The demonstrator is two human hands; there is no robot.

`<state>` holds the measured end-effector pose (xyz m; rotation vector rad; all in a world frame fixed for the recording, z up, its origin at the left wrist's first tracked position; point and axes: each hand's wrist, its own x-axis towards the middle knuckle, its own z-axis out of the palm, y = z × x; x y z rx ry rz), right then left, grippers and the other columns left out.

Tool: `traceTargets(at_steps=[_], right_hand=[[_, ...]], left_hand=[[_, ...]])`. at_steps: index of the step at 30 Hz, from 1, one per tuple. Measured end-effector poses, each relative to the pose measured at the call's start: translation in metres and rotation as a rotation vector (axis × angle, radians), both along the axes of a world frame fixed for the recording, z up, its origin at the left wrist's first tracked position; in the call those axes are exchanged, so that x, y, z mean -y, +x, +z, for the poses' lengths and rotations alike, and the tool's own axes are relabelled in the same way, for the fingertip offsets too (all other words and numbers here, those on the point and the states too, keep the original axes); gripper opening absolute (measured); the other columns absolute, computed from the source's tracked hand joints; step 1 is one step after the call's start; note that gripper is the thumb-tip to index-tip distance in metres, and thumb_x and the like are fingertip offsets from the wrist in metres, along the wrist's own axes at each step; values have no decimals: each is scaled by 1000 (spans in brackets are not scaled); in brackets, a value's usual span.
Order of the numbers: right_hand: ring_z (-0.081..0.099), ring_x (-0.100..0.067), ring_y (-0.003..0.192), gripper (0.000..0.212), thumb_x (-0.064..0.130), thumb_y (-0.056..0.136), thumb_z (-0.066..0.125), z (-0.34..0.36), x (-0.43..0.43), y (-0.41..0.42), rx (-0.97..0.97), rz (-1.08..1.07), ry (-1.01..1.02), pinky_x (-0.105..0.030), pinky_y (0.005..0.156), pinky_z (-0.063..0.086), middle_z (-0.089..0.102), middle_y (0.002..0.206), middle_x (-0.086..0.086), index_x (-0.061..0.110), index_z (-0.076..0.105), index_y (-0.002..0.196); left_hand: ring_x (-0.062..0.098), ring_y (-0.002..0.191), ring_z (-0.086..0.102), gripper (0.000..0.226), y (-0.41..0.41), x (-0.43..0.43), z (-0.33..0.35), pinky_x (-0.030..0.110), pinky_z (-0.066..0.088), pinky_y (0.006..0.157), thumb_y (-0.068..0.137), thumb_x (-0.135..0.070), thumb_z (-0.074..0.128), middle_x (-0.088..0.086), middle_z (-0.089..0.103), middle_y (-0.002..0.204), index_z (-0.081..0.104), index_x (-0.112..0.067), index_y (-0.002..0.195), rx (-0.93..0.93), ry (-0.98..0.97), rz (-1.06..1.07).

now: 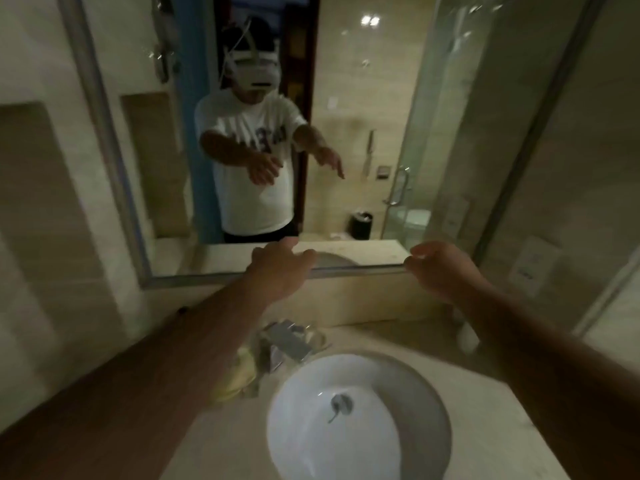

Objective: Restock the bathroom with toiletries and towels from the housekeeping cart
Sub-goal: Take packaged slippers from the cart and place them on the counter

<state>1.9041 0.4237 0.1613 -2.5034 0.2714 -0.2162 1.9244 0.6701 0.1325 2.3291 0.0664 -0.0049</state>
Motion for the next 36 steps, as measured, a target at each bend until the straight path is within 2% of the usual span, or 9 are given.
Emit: traceTargets(at_steps=[3, 7, 10, 14, 18, 24, 27, 33, 36], right_hand=[[62, -31, 105, 30, 26, 96, 56, 41, 41, -27, 56, -54, -97, -25, 77, 37, 67, 116, -13, 12, 66, 121], [63, -35, 106, 25, 27, 98, 50, 83, 82, -82, 124, -115, -267, -31, 76, 45, 68, 115, -16, 11, 68, 105], [63, -34, 107, 28, 29, 95, 56, 90, 113, -128, 188, -183, -303, -36, 86, 52, 69, 117, -12, 12, 68, 114], [63, -29, 107, 43, 37, 89, 59, 74, 168, -193, 137, -270, -403, -37, 84, 54, 69, 113, -9, 20, 58, 129], [57, -31, 118, 53, 44, 92, 55, 65, 227, -272, 33, -417, -408, -37, 92, 50, 62, 129, -12, 19, 51, 138], [58, -34, 116, 51, 46, 90, 55, 66, 306, -410, 54, -664, -485, -37, 93, 49, 60, 128, -13, 21, 53, 134], [57, -35, 118, 48, 47, 91, 52, 57, 339, -481, 2, -831, -541, -39, 93, 47, 57, 135, -13, 22, 54, 132], [53, -36, 121, 54, 51, 91, 47, 38, 401, -614, -113, -1160, -450, -42, 98, 44, 55, 136, -14, 20, 51, 135], [51, -36, 122, 54, 53, 93, 45, 30, 422, -671, -210, -1318, -461, -43, 99, 41, 52, 139, -13, 21, 47, 136]], left_hand=[[34, 129, 49, 69, -6, 29, 33, 46, 41, 108, 84, -61, 43, 12, 54, 142, 48, -24, 142, 88, 29, -84], [33, 140, 37, 62, -34, 74, 58, 47, 33, 115, 98, -51, 44, 5, 39, 155, 33, -26, 153, 104, 32, -205], [34, 132, 43, 63, -65, 104, 62, 47, 39, 110, 95, -55, 43, 7, 48, 147, 33, -31, 153, 171, 92, -223], [31, 138, 36, 61, -110, 144, 53, 45, 36, 112, 96, -53, 45, 7, 44, 150, 34, -32, 153, 159, 116, -241], [30, 137, 41, 66, -146, 204, 53, 41, 37, 112, 92, -60, 43, 8, 44, 153, 37, -33, 151, 135, 91, -329], [33, 141, 38, 76, -228, 352, 53, 42, 33, 116, 87, -64, 44, 10, 46, 153, 40, -24, 151, 145, 67, -677], [35, 140, 37, 65, -278, 423, 40, 45, 33, 115, 96, -57, 44, 13, 45, 152, 38, -24, 152, 167, 121, -830], [34, 136, 40, 64, -378, 546, 28, 43, 35, 111, 94, -59, 42, 7, 54, 144, 43, -25, 148, 233, 173, -1138], [31, 134, 47, 84, -417, 611, 24, 43, 39, 111, 76, -68, 37, 7, 58, 141, 45, -24, 147, 281, 163, -1286]])
